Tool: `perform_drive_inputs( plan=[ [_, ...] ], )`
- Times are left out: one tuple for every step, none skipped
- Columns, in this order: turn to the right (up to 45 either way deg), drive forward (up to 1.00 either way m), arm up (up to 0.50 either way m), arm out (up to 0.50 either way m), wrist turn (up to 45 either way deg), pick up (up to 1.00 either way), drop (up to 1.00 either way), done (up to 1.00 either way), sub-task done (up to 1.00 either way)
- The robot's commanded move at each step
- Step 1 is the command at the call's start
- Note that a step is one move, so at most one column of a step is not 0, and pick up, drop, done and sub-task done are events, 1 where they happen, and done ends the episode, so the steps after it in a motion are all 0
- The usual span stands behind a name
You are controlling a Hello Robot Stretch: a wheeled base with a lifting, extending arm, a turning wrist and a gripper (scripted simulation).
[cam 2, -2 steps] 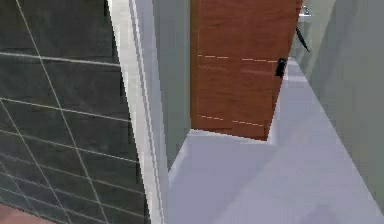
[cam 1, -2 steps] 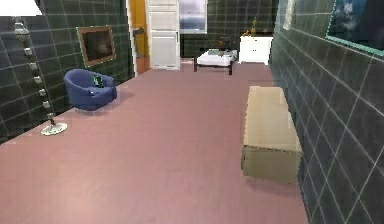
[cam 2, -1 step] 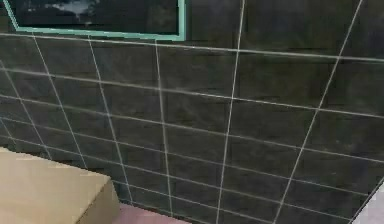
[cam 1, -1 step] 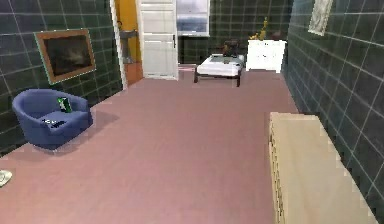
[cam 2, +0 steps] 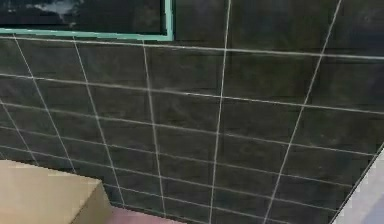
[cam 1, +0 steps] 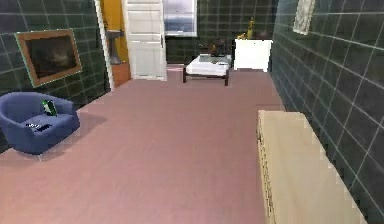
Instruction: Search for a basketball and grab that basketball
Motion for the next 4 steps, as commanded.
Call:
perform_drive_inputs(
  plan=[
    [0.0,0.55,0.00,0.00,0.0,0.00,0.00,0.00,0.00],
    [12.0,0.00,0.00,0.00,0.0,0.00,0.00,0.00,0.00],
    [0.0,1.00,0.00,0.00,0.0,0.00,0.00,0.00,0.00],
    [0.0,1.00,0.00,0.00,0.0,0.00,0.00,0.00,0.00]
  ],
)
